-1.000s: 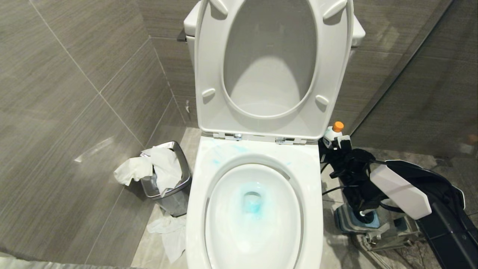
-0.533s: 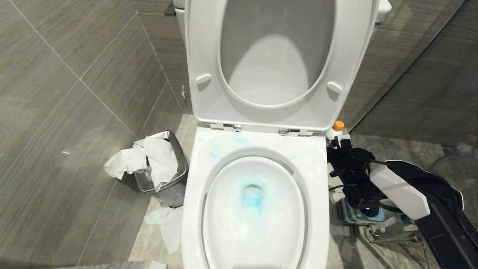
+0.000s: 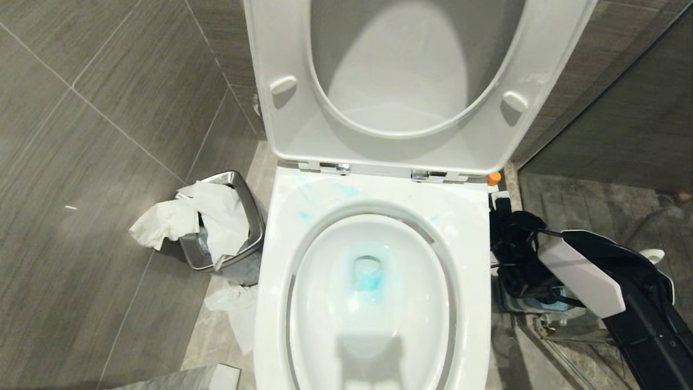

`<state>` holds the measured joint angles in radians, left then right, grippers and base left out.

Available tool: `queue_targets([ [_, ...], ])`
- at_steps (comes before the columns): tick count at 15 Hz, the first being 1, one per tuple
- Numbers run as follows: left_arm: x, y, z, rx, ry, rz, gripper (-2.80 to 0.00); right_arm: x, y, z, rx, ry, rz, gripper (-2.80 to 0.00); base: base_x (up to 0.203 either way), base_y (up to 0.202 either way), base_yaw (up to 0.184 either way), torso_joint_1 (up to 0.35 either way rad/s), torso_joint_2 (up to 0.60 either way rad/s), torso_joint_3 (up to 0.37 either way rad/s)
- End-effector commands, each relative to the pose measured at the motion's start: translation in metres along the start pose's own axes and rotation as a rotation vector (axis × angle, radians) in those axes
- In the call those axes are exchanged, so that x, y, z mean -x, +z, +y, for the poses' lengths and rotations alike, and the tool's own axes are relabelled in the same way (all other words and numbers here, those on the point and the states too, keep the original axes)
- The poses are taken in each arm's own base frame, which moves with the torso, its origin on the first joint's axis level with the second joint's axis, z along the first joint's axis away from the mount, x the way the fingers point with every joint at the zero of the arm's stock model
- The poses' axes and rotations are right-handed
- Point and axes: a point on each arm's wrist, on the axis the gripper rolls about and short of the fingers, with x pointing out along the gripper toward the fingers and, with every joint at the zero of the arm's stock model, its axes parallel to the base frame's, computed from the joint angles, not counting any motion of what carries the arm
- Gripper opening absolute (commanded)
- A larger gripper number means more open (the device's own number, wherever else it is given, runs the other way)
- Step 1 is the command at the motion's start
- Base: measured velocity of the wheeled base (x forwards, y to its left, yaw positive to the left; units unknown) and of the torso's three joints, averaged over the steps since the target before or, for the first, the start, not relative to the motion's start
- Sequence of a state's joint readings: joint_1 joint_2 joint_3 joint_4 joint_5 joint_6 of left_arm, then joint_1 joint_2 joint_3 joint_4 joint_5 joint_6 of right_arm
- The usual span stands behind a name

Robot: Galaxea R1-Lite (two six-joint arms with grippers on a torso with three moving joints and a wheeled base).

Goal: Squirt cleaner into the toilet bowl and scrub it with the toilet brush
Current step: Place the cleaning agent on the floor

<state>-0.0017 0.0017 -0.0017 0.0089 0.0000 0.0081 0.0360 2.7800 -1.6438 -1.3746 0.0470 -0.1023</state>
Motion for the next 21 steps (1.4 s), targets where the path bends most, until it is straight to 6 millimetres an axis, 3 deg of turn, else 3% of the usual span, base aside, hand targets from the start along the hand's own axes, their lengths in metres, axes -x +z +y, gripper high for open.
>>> queue_targets([
  [1,0.000,0.000,0.000,0.000,0.000,0.002,-2.80,-0.005,0.011,-0.002,0.006,-0.004,-0.037,-2.80,0.000,0.000,0.000,0.006,0.01,-0.195],
  [8,0.000,0.000,0.000,0.000,0.000,0.000,-2.80,-0.021,0.030,-0.006,0.009,-0.010,-0.063,-2.80,0.000,0.000,0.000,0.002,0.00,-0.096],
  [21,0.000,0.000,0.000,0.000,-0.001,0.000,-2.80,-0.027,0.034,-0.017,0.015,-0.029,-0.078,-2.80,0.000,0.000,0.000,0.002,0.00,-0.019],
])
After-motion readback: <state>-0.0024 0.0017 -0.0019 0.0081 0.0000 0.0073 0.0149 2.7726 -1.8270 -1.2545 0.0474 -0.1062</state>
